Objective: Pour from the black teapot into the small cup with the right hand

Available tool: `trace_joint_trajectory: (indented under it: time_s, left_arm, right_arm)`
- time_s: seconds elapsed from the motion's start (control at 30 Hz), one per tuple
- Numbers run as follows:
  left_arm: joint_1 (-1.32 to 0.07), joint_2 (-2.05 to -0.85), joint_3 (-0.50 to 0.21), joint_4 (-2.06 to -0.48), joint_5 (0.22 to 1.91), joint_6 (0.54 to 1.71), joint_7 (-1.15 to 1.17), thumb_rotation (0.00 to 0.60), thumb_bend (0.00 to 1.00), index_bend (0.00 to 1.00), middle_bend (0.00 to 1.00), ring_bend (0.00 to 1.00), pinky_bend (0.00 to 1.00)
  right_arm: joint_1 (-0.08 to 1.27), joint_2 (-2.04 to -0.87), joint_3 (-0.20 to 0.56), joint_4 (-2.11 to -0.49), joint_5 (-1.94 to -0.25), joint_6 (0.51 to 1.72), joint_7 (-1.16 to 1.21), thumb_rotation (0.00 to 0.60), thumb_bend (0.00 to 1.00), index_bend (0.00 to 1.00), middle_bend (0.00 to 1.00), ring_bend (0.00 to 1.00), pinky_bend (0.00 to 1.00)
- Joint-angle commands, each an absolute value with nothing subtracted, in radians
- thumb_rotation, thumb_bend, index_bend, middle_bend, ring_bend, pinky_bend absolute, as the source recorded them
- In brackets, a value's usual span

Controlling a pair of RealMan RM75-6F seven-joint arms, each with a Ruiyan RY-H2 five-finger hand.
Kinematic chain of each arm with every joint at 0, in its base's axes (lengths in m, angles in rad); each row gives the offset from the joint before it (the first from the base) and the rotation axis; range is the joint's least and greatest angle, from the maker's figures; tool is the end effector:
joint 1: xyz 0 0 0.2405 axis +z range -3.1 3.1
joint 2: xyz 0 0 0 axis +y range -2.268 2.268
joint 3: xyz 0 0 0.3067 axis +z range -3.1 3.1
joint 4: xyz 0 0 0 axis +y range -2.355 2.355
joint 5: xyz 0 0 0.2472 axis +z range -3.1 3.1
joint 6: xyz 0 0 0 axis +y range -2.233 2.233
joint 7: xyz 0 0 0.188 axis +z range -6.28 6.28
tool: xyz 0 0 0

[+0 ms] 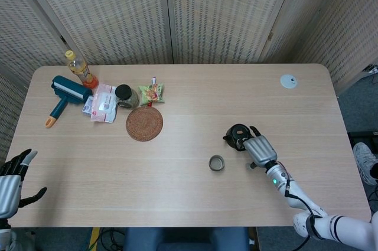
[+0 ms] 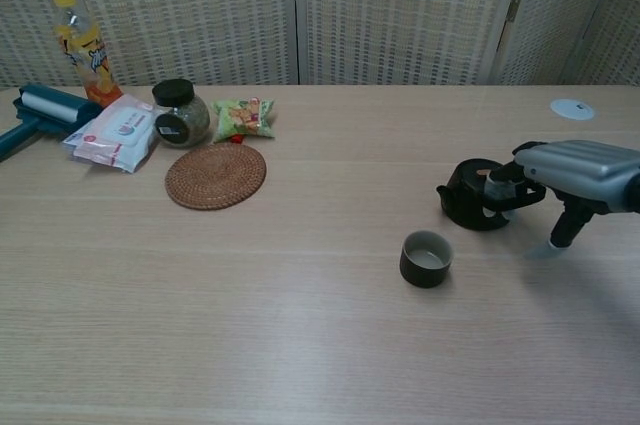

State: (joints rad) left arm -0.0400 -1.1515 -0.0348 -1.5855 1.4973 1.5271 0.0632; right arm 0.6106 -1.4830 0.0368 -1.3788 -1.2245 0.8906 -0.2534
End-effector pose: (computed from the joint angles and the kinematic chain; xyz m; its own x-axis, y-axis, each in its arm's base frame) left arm -0.3825 0.2116 0.1421 0.4481 -0.0046 0.8940 0.8935 0.0365 -0.4476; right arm -0.2855 -0.3832 -0.0649 0.5564 -0.3801 0.7389 -0.8268 -0.3419 0.4467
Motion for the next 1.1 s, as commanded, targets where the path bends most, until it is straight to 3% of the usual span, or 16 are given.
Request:
trace_joint_trajectory:
  time_s: [0.03,0.27,0.33,0.47,0.57,0.73,0.97,1.1]
  left_arm:
    - [-0.040,-1.152,-0.035,-1.585,1.497,1.528,0.062,0.600,0.19,0.12,0.09,0.14,0.17]
    - [-0.040,-1.152,-0.034,-1.585,1.497,1.525,0.061,0.600,0.19,0.12,0.09,0.14,0.17]
    - [-0.041,-1.152,-0.033,-1.585,1.498,1.524,0.059,0.600,0.19,0.12,0.09,0.14,0.17]
    - [-0.042,-1.152,-0.032,-1.585,1.498,1.521,0.057,0.600,0.19,0.12,0.09,0.14,0.17]
    - [-0.043,-1.152,-0.032,-1.585,1.499,1.520,0.055,0.600,0.19,0.12,0.09,0.14,0.17]
    - [-0.043,-1.153,-0.032,-1.584,1.501,1.521,0.051,0.600,0.19,0.12,0.09,0.14,0.17]
    - [-0.044,-1.151,-0.031,-1.585,1.502,1.520,0.049,0.600,0.19,0.12,0.09,0.14,0.17]
    - [-0.044,-1.150,-0.032,-1.585,1.502,1.521,0.049,0.600,0.19,0.12,0.09,0.14,0.17]
  right_arm:
    - [0.611,-1.481,0.040,-1.381,-1.224,0.887,-0.247,0.600,0.00,0.49,0.50,0.41,0.00]
    - [0.610,-1.478,0.046,-1.383,-1.215,0.874,-0.235,0.595,0.00,0.57,0.54,0.44,0.00]
    - [0.610,-1.478,0.049,-1.383,-1.211,0.873,-0.236,0.555,0.00,0.58,0.54,0.44,0.00]
    - [0.608,-1.476,0.051,-1.382,-1.210,0.874,-0.237,0.417,0.00,0.62,0.55,0.44,0.00]
    - [0.606,-1.477,0.054,-1.382,-1.210,0.881,-0.239,0.365,0.00,0.64,0.56,0.44,0.00]
    - [0.603,-1.478,0.056,-1.388,-1.207,0.887,-0.249,0.336,0.00,0.66,0.58,0.45,0.00]
    - [0.605,-1.481,0.061,-1.382,-1.198,0.884,-0.257,0.334,0.00,0.79,0.69,0.55,0.00]
    - [0.609,-1.484,0.067,-1.380,-1.192,0.882,-0.263,0.334,0.00,0.81,0.72,0.59,0.00]
